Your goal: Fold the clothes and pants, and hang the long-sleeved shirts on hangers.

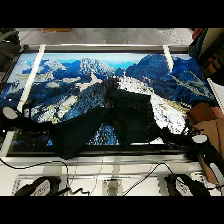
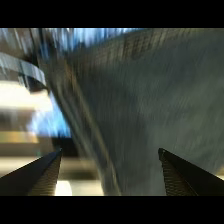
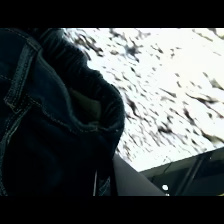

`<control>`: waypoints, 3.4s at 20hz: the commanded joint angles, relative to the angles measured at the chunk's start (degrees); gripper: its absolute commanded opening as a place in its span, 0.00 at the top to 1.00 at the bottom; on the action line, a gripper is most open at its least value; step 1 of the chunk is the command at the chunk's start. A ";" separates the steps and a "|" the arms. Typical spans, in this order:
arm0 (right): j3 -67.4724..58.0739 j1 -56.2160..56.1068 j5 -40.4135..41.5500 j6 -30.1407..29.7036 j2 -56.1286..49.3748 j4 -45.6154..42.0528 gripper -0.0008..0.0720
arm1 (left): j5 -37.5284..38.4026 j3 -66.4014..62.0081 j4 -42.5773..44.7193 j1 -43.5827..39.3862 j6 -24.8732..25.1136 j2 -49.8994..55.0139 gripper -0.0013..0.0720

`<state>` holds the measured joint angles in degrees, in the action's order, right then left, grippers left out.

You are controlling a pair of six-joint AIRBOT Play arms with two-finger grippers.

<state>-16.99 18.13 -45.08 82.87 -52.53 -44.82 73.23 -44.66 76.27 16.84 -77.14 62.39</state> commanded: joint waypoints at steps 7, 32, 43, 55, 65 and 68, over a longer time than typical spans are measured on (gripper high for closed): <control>0.02 0.02 2.71 -1.55 -0.02 0.22 0.94 | 5.40 9.09 -0.35 0.87 9.53 0.02 0.03; -4.09 0.02 0.87 -2.16 0.00 0.20 0.94 | 16.22 3.19 -10.27 0.87 25.68 0.28 0.53; -4.57 0.02 0.96 -6.19 -0.02 -0.48 0.94 | 15.02 12.04 -5.42 0.87 12.68 -2.97 0.22; -4.57 0.02 1.05 -6.10 -0.02 -0.42 0.94 | 2.51 20.63 -8.61 0.87 15.89 -5.57 0.22; -4.57 0.02 0.98 -6.10 -0.02 -0.39 0.94 | 5.09 20.15 -4.72 0.87 13.03 -5.53 0.22; -4.57 0.02 1.03 -6.12 -0.02 -0.39 0.94 | 5.49 20.15 -4.81 0.87 13.00 -5.53 0.22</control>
<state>-21.54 18.13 -44.05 76.75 -52.53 -45.23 78.06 -24.45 71.55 17.67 -64.07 56.86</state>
